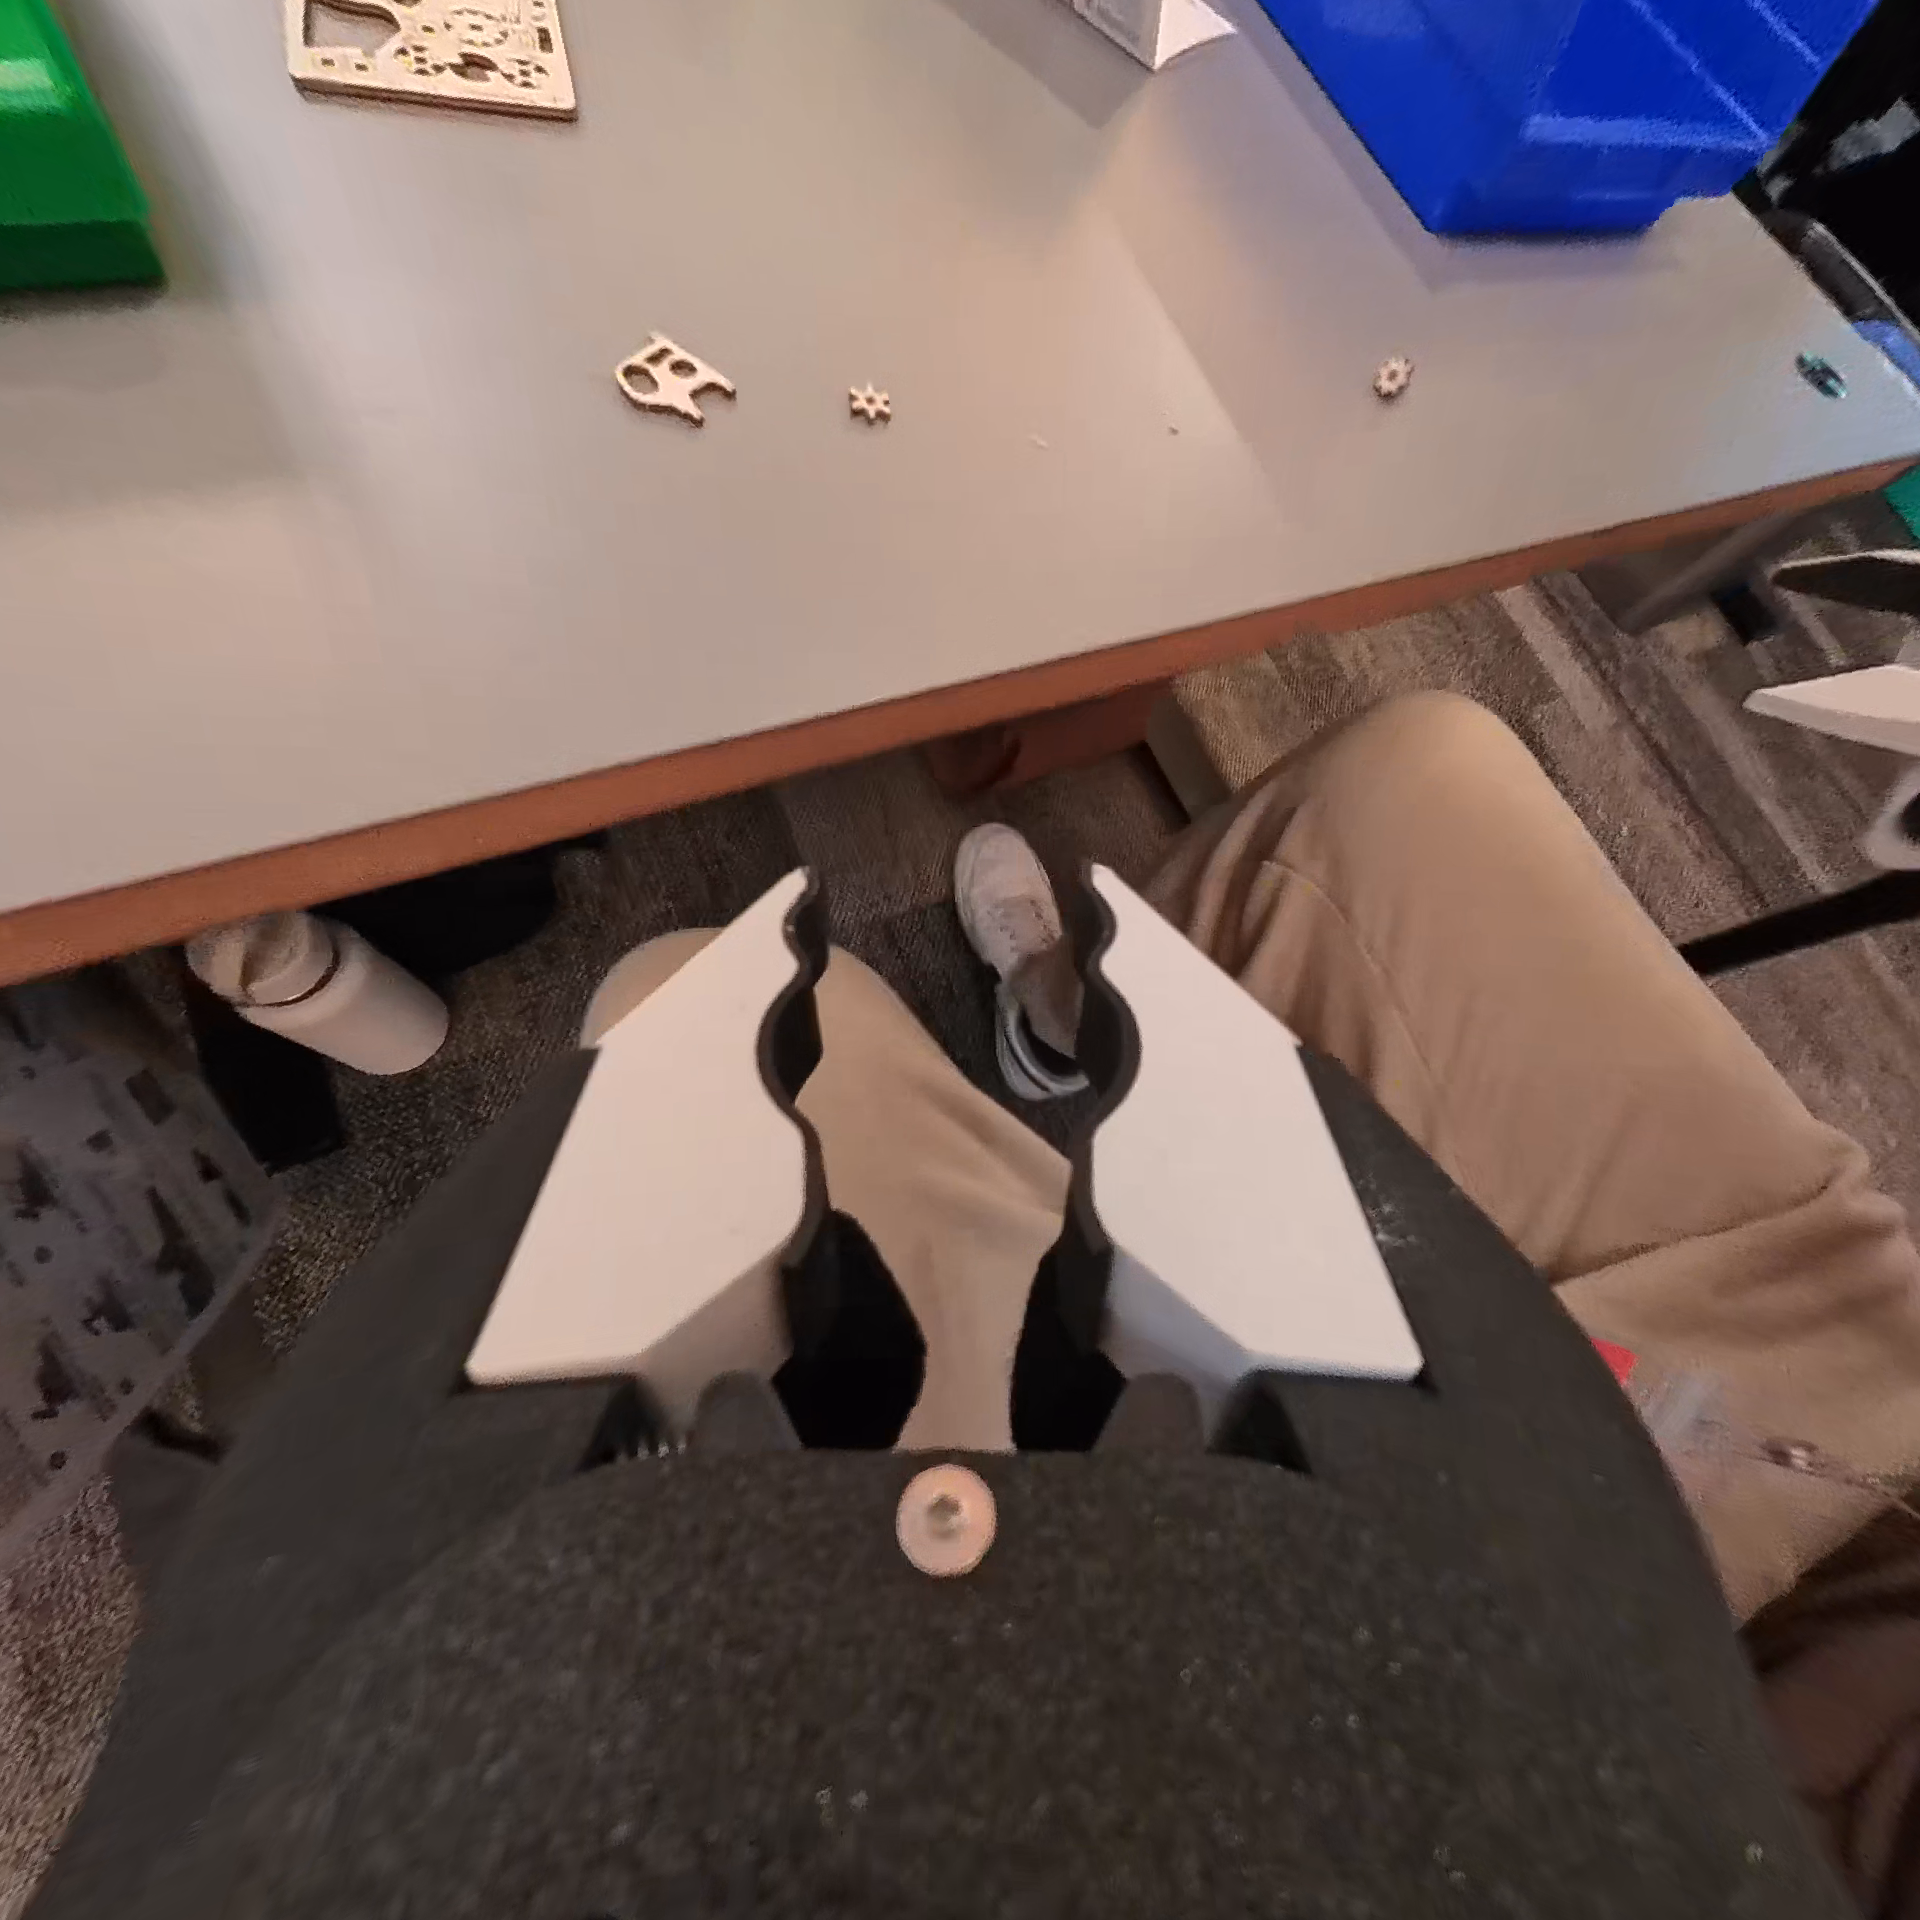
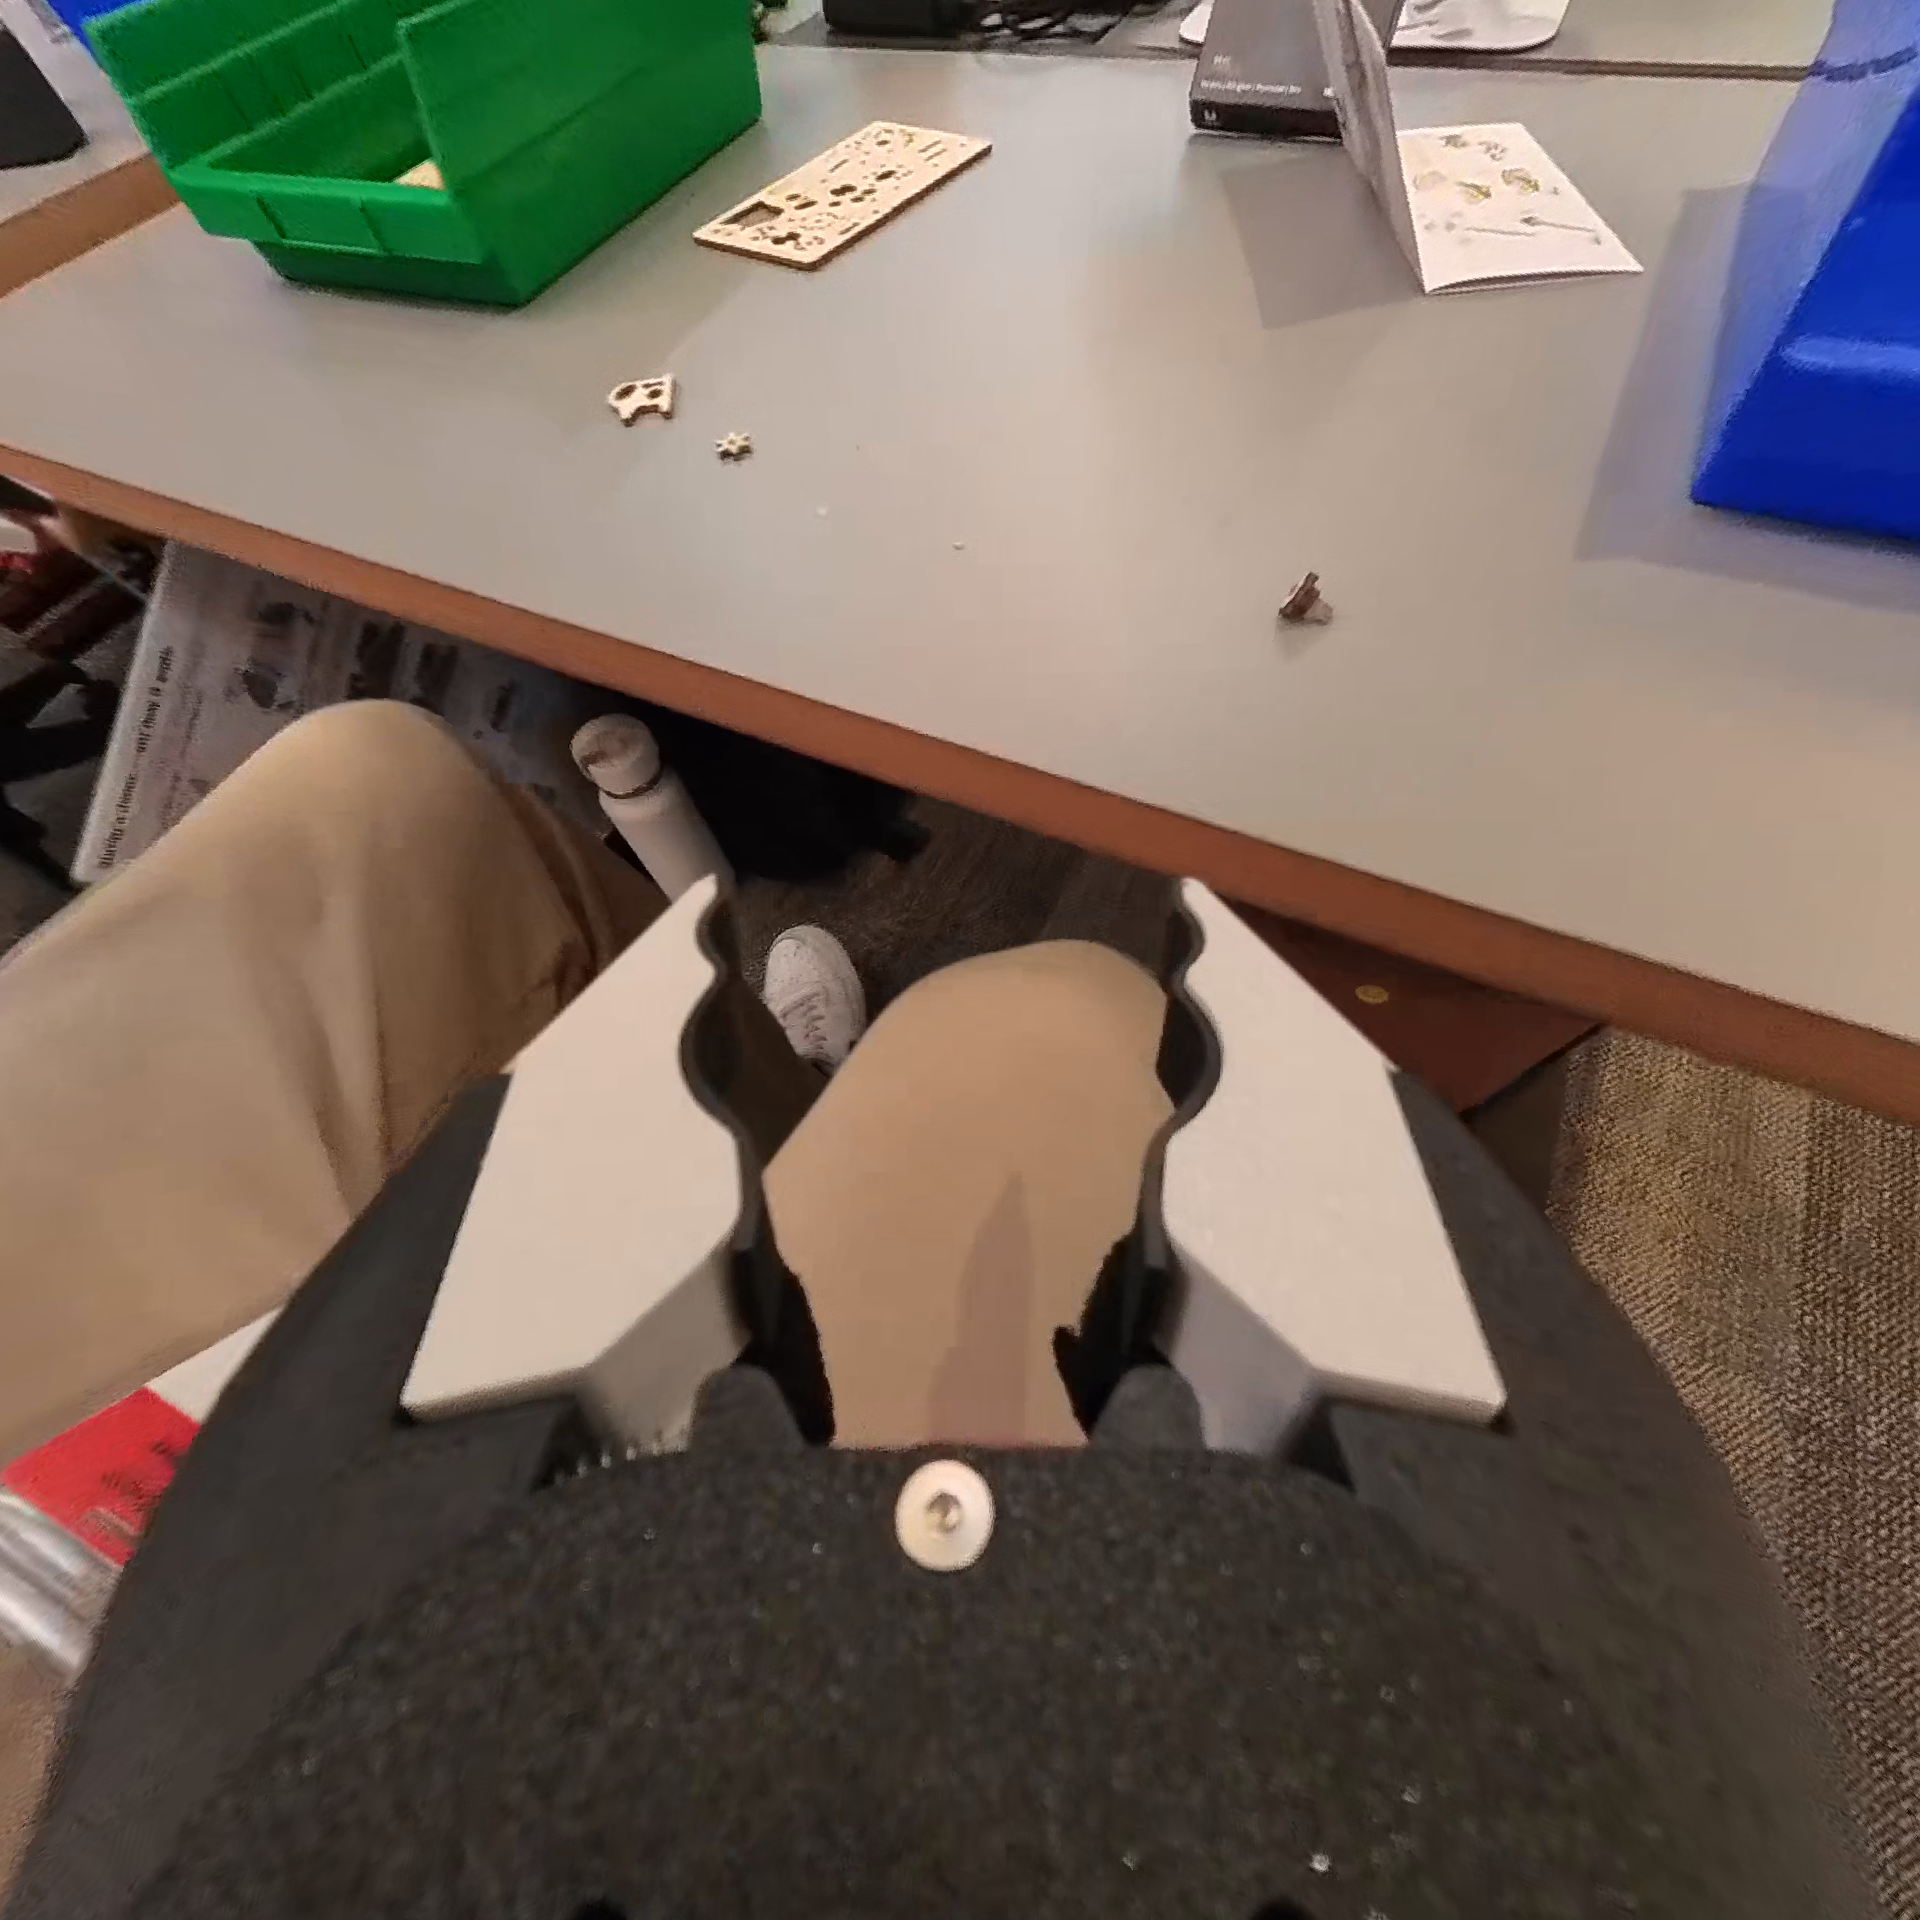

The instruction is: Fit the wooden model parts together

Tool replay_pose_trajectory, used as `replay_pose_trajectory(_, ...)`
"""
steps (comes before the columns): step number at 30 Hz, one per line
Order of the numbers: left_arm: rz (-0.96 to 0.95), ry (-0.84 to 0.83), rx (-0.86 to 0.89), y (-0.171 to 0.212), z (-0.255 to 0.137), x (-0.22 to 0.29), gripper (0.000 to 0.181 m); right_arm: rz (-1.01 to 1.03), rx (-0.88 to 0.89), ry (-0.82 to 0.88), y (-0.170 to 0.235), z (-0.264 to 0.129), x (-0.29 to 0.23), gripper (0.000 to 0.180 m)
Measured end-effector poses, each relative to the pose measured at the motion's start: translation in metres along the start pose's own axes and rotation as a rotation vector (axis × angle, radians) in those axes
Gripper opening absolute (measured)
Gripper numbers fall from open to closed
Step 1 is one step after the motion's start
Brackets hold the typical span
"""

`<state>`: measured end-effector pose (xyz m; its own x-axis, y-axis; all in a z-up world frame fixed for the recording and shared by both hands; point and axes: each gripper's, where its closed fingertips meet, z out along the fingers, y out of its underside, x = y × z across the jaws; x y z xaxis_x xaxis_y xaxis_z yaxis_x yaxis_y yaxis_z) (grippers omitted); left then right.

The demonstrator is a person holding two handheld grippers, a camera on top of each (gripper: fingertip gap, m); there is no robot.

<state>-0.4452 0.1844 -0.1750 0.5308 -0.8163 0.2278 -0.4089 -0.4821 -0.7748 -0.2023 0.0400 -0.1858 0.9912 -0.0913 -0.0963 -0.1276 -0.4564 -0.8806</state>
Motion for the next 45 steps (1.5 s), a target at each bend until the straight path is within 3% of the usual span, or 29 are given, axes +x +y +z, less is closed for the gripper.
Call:
replay_pose_trajectory(8,0.022,0.006,-0.005,-0.056,0.065,-0.010,0.049,0.058,-0.017,-0.037,-0.044,0.064,0.019,0.081)
replay_pose_trajectory(15,-0.015,-0.026,0.017,-0.126,0.151,-0.030,0.051,0.053,-0.028,-0.144,-0.101,0.168,0.007,0.071)
replay_pose_trajectory(20,-0.025,-0.063,0.032,-0.178,0.226,-0.053,0.059,0.123,-0.074,0.020,-0.125,0.253,0.051,0.083)
replay_pose_trajectory(24,0.001,-0.126,-0.022,-0.193,0.279,-0.073,0.061,0.194,-0.149,0.151,-0.117,0.296,0.089,0.096)
replay_pose_trajectory(26,0.018,-0.167,-0.050,-0.194,0.297,-0.083,0.056,0.199,-0.172,0.196,-0.111,0.308,0.101,0.098)
replay_pose_trajectory(33,-0.033,-0.243,-0.071,-0.191,0.328,-0.100,0.061,0.153,-0.216,0.308,-0.114,0.325,0.127,0.100)
replay_pose_trajectory(45,0.014,-0.352,-0.066,-0.187,0.329,-0.106,0.060,0.126,-0.244,0.348,-0.108,0.319,0.131,0.107)
